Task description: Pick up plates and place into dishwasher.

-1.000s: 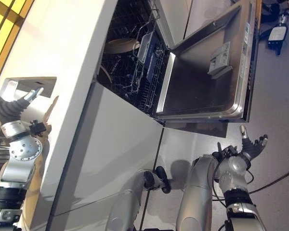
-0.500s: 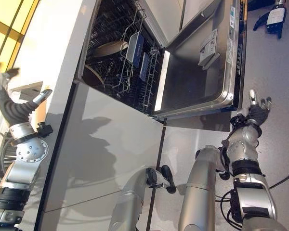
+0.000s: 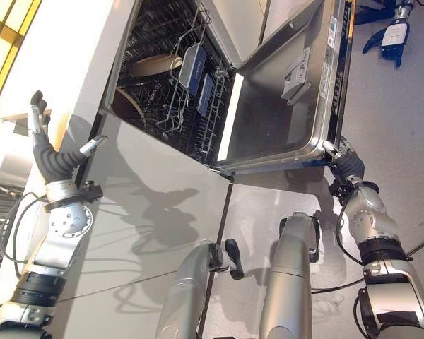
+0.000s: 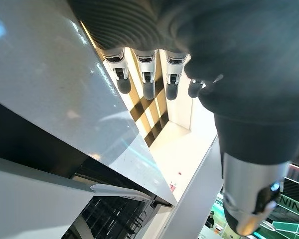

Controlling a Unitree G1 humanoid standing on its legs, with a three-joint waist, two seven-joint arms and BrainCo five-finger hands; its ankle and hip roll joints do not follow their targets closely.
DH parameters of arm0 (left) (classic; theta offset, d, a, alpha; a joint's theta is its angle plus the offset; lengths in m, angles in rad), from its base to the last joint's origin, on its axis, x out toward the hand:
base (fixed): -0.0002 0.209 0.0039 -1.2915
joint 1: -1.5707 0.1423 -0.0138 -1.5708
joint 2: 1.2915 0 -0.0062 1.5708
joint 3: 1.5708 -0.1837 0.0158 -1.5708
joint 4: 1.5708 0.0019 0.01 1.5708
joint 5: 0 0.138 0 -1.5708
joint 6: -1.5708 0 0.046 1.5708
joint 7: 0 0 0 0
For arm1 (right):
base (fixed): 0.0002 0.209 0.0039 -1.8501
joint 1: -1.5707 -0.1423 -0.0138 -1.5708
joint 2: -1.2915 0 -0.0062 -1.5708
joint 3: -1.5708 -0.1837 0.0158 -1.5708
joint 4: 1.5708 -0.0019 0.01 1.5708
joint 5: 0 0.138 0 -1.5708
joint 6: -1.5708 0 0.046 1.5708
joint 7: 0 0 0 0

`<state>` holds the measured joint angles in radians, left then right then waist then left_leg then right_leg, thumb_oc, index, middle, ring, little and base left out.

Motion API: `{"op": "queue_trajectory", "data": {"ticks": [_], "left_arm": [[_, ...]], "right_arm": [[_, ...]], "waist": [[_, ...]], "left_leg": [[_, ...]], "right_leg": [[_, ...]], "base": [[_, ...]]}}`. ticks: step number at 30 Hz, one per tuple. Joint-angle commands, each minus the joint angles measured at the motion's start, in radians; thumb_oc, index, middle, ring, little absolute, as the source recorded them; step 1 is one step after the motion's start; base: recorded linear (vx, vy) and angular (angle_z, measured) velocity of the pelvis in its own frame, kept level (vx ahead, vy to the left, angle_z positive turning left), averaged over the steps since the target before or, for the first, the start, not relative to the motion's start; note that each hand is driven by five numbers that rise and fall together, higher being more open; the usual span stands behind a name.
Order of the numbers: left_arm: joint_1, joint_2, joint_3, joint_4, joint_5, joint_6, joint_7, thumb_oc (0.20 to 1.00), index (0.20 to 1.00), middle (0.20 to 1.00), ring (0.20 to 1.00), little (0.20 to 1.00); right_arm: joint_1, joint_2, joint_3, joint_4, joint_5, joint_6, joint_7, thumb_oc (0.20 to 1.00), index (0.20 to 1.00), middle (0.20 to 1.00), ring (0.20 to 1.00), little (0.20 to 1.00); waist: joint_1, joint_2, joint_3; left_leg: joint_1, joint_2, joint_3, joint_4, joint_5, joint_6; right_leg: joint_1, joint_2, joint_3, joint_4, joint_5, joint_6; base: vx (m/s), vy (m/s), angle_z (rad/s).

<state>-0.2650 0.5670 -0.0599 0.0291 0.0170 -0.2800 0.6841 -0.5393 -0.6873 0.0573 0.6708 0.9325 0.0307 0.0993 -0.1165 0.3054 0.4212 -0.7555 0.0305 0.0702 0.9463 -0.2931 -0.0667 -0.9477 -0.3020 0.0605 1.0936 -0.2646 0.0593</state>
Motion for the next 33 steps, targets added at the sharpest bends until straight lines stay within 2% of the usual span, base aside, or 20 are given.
{"op": "queue_trajectory", "data": {"ticks": [1, 10, 19, 27, 30, 33], "left_arm": [[-0.055, 0.021, 0.010, 0.027, -0.032, 0.021, -0.011, 1.000, 1.000, 1.000, 1.000, 1.000], [-0.067, 0.045, 0.018, 0.038, -0.062, 0.027, -0.023, 1.000, 1.000, 1.000, 1.000, 1.000], [-0.080, 0.079, 0.027, 0.052, -0.089, 0.031, -0.033, 1.000, 1.000, 1.000, 1.000, 1.000], [-0.094, 0.119, 0.032, 0.067, -0.098, 0.042, -0.040, 1.000, 1.000, 1.000, 1.000, 1.000], [-0.082, 0.118, 0.037, 0.073, -0.116, 0.036, -0.068, 1.000, 1.000, 1.000, 1.000, 1.000], [-0.063, 0.108, 0.041, 0.056, -0.116, 0.027, -0.087, 1.000, 1.000, 1.000, 1.000, 1.000]], "right_arm": [[-0.163, 0.142, 0.170, -0.254, -0.042, 0.003, 0.114, 1.000, 1.000, 1.000, 1.000, 1.000], [-0.161, 0.169, 0.167, -0.248, -0.036, -0.035, 0.086, 1.000, 1.000, 1.000, 1.000, 1.000], [-0.126, 0.192, 0.145, -0.237, -0.028, -0.077, 0.102, 1.000, 1.000, 1.000, 1.000, 1.000], [-0.076, 0.245, 0.149, -0.242, -0.013, -0.142, 0.104, 1.000, 1.000, 1.000, 1.000, 1.000], [-0.046, 0.271, 0.146, -0.239, -0.002, -0.164, 0.095, 1.000, 1.000, 1.000, 1.000, 1.000], [-0.020, 0.279, 0.137, -0.243, -0.005, -0.173, 0.098, 1.000, 1.000, 1.000, 1.000, 1.000]], "waist": [[0.052, -0.011, 0.099], [0.090, -0.033, 0.099], [0.144, -0.096, 0.071], [0.208, -0.192, 0.016], [0.235, -0.232, -0.021], [0.256, -0.259, -0.063]], "left_leg": [[0.034, -0.034, 0.097, -0.017, 0.024, 0.059], [0.100, -0.049, 0.083, -0.087, 0.034, 0.065], [0.235, -0.056, 0.059, -0.205, 0.040, 0.074], [0.321, -0.045, 0.026, -0.296, 0.047, 0.075], [0.375, -0.041, 0.003, -0.356, 0.058, 0.072], [0.428, -0.036, -0.005, -0.416, 0.074, 0.065]], "right_leg": [[0.114, -0.029, 0.003, -0.026, -0.042, -0.053], [0.210, -0.047, -0.032, -0.098, -0.007, -0.048], [0.397, -0.078, -0.104, -0.243, 0.046, -0.033], [0.577, -0.078, -0.206, -0.399, 0.085, -0.020], [0.676, -0.074, -0.250, -0.494, 0.103, -0.009], [0.765, -0.064, -0.288, -0.589, 0.122, -0.002]], "base": [[0.01, -0.001, 0.04], [0.03, 0.020, -0.03], [0.07, 0.011, 0.06], [0.06, -0.114, 0.16], [0.13, -0.129, 0.49], [0.13, -0.093, 0.68]]}}
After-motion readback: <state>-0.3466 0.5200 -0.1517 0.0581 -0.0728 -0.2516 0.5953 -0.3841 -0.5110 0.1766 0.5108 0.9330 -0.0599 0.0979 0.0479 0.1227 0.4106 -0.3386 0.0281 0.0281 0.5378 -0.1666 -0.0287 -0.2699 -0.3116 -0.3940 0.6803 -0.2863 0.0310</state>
